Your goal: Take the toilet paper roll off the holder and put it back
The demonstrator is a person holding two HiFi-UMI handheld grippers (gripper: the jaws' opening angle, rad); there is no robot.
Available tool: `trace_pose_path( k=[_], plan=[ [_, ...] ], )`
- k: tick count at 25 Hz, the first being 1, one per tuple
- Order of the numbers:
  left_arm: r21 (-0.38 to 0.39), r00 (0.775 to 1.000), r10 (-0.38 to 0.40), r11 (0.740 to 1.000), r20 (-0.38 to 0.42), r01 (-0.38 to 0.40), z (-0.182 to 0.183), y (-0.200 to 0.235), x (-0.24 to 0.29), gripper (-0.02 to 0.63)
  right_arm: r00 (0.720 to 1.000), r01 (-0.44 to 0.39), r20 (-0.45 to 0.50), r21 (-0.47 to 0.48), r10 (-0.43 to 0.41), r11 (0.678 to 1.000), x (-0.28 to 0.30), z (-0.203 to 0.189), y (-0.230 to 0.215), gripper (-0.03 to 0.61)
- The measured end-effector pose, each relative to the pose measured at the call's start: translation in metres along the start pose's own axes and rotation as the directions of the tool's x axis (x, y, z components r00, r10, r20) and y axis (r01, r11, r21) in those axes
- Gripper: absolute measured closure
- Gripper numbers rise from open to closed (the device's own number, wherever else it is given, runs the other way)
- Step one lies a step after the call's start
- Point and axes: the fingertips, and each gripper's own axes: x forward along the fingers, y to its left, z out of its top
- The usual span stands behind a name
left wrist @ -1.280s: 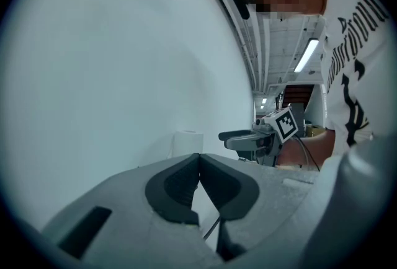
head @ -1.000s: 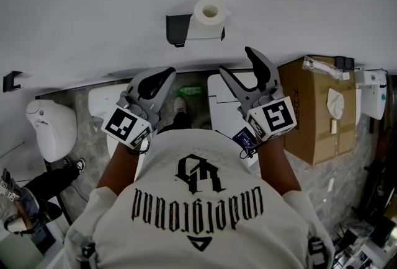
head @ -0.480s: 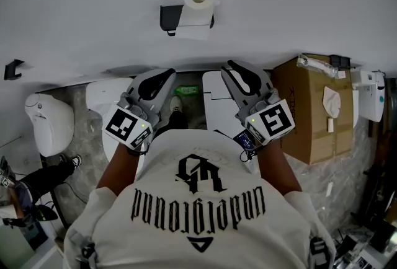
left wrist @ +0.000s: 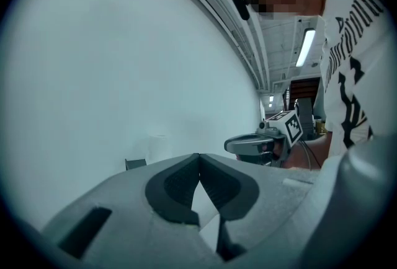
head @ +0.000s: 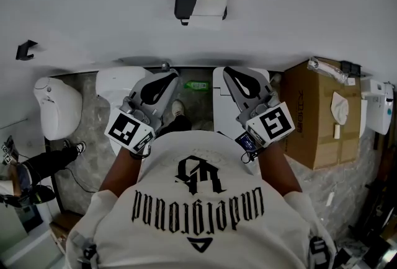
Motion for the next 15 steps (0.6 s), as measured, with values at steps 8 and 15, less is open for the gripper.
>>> trace_pose_path(
  k=[8, 15],
  plan=[
    [0.017, 1.0, -0.013, 1.0, -0.003, 0.013, 0.002, 0.003, -0.024, 0.6, 1.0, 0.009, 0.014, 0.013, -0.009, 1.0, 0.006, 0.006, 0.021, 0.563],
    [0.026, 0.998, -0.05, 0.998, 0.025, 0.049, 0.004, 0.016, -0.065, 0.6, 0.998, 0.061, -0.001, -0.002, -0.061, 0.998, 0.019, 0.013, 0.059, 0.563]
  ],
)
